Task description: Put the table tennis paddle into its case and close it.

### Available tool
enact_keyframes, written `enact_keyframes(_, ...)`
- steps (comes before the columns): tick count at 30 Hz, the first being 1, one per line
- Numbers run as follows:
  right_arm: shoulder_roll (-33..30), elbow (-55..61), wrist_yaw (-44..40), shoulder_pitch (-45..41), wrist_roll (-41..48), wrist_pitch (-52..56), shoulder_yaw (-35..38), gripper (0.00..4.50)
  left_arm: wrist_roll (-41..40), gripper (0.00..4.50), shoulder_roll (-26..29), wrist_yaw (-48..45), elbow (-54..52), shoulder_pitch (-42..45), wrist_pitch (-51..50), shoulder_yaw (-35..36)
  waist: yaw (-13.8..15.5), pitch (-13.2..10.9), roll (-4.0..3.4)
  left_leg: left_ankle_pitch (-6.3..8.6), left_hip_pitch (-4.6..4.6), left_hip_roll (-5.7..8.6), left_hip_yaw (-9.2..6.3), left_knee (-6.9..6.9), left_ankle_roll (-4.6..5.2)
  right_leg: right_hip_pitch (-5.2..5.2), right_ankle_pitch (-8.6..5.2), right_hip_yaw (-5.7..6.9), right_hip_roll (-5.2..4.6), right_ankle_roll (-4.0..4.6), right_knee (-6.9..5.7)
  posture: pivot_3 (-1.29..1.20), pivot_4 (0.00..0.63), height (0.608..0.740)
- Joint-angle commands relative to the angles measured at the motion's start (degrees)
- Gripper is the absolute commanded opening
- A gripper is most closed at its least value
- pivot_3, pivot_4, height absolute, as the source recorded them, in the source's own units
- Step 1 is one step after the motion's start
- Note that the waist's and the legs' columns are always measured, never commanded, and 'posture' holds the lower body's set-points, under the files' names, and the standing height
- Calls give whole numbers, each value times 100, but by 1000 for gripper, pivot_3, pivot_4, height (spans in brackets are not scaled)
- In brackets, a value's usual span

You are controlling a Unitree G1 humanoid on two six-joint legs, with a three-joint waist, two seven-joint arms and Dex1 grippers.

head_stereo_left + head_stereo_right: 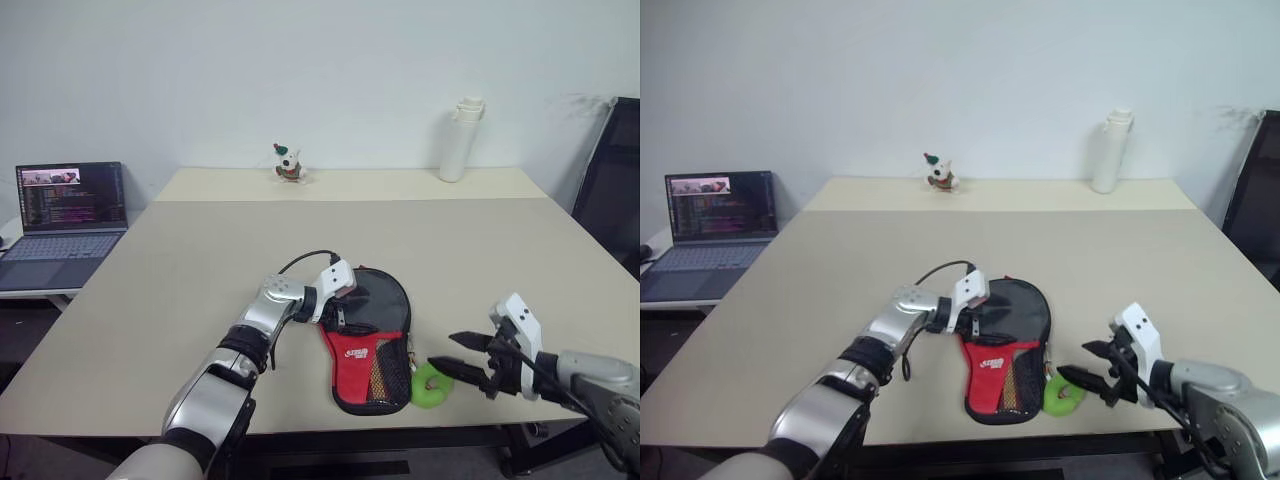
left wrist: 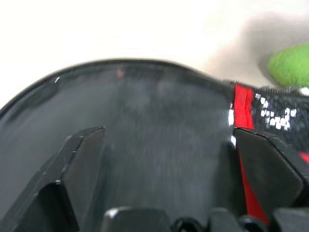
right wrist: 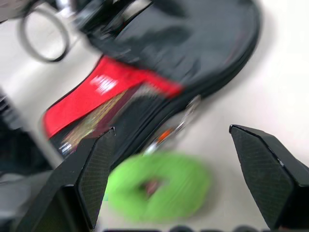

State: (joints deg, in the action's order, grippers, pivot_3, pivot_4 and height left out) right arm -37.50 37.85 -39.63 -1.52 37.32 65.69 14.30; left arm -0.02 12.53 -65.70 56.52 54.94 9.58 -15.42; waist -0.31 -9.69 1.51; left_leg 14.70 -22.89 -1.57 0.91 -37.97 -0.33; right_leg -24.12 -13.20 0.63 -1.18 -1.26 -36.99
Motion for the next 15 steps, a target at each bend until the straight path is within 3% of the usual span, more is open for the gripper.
enact_keyframes(1,93,212,364,117,-39,-98,-157,4152,170,4490,-101,116,336,196,379,32,-4,-2,4,0,0,1,2,-1,0,0,0,-2,0,0,0,0,150,740)
enact_keyframes(6,300,-196,861,58,-548,-559,-712,4152,263,4490,-142,59,547,211,540,47,10,-3,7,0,0,2,1,-1,0,0,0,0,-1,-1,1,0,150,740)
enact_keyframes(15,-115,-923,780,238,-1478,-1496,-1560,4152,322,4490,-74,22,535,82,638,66,10,0,18,0,5,2,7,-1,0,5,0,2,0,-1,0,0,150,740)
